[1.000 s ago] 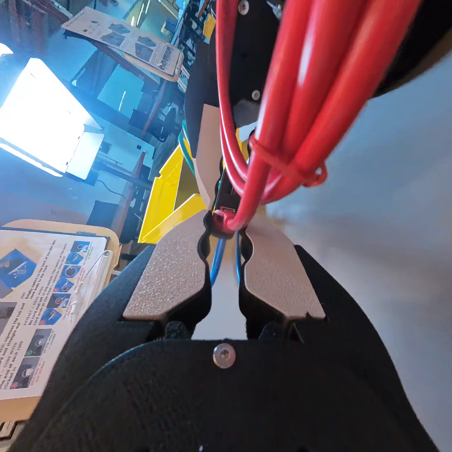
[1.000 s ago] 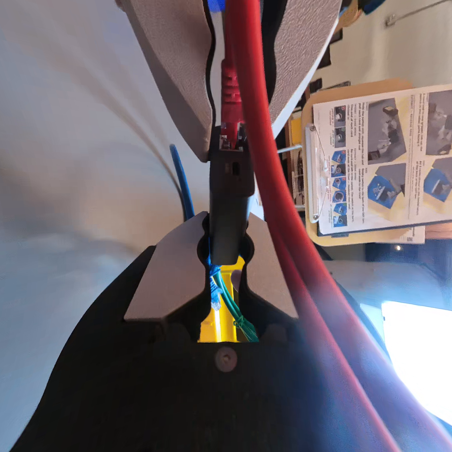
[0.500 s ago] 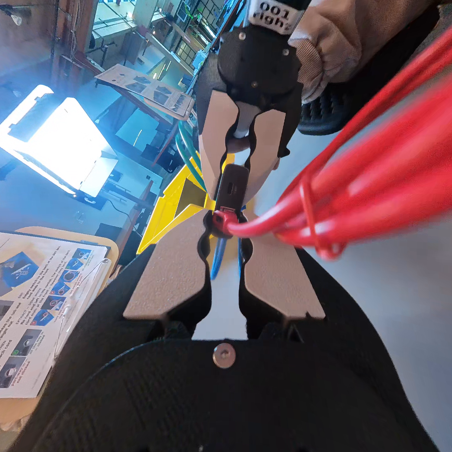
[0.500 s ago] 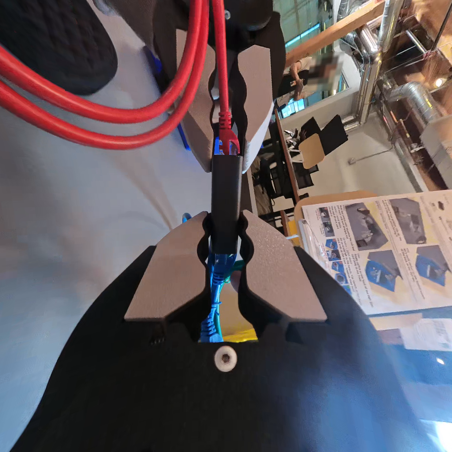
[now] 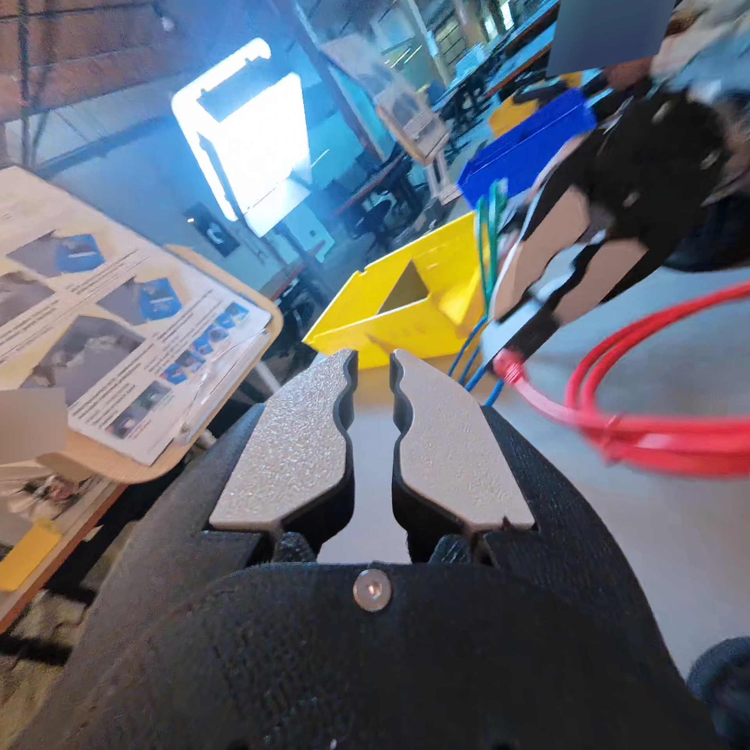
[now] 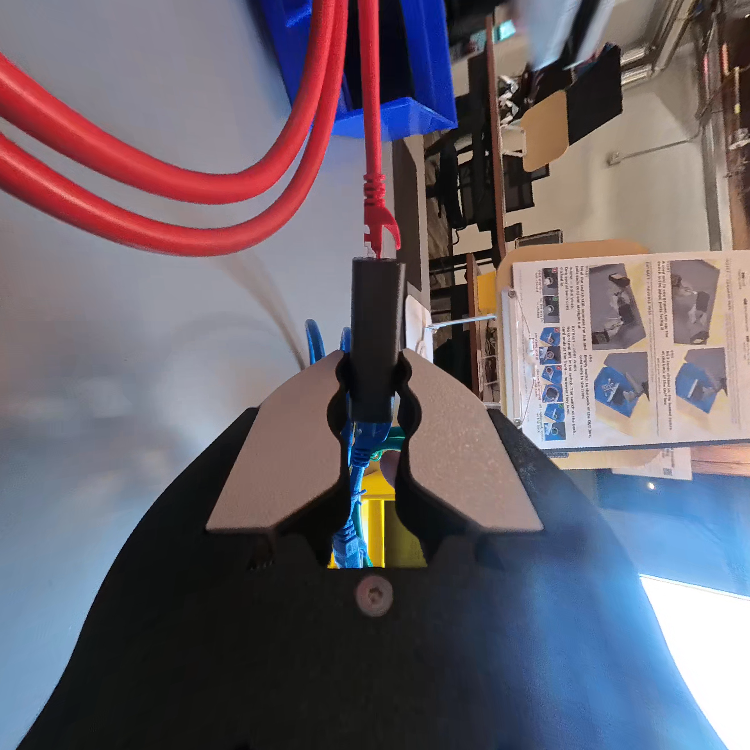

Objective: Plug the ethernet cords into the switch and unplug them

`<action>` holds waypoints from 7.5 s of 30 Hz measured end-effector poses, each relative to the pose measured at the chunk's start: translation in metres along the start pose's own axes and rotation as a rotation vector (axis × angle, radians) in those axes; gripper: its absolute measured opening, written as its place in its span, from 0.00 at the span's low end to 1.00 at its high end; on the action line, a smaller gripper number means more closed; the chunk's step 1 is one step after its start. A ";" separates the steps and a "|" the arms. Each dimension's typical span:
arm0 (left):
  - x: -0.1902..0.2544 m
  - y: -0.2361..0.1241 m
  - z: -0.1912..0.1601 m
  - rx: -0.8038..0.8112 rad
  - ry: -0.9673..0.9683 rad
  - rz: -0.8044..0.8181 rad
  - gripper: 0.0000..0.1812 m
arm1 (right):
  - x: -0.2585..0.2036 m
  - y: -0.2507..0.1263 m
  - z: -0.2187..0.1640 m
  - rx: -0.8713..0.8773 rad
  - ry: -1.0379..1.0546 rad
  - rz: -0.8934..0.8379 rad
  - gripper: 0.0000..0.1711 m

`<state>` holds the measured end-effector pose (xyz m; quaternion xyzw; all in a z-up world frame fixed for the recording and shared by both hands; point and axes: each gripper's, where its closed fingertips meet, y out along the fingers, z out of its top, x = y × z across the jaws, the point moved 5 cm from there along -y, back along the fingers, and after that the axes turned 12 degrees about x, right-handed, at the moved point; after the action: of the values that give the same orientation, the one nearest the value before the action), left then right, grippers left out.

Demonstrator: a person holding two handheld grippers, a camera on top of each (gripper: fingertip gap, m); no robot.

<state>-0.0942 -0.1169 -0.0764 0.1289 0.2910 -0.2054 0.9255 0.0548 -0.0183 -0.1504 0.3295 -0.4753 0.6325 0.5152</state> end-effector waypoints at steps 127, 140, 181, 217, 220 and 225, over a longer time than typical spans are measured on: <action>0.077 0.029 -0.026 -0.040 -0.236 -0.423 0.13 | -0.023 -0.001 -0.003 0.201 0.254 0.316 0.12; 0.076 0.046 -0.023 0.112 -0.371 -0.306 0.26 | 0.024 -0.022 0.012 0.854 0.872 0.187 0.12; 0.082 0.082 -0.064 -0.702 0.212 -0.149 0.11 | 0.009 0.010 -0.029 -0.056 0.149 0.195 0.18; 0.076 0.057 -0.026 -0.388 -0.244 -0.476 0.42 | -0.010 -0.006 -0.002 0.337 -0.359 -0.075 0.12; 0.092 0.069 -0.048 -0.494 -0.175 -0.539 0.39 | -0.012 -0.010 0.000 0.352 -0.385 -0.085 0.12; 0.097 0.078 -0.062 -0.544 -0.228 -0.596 0.35 | -0.022 -0.008 -0.011 0.351 -0.319 -0.050 0.12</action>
<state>-0.0166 -0.0558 -0.1738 -0.2339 0.2549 -0.3929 0.8520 0.0691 -0.0149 -0.1716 0.5216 -0.4252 0.6322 0.3839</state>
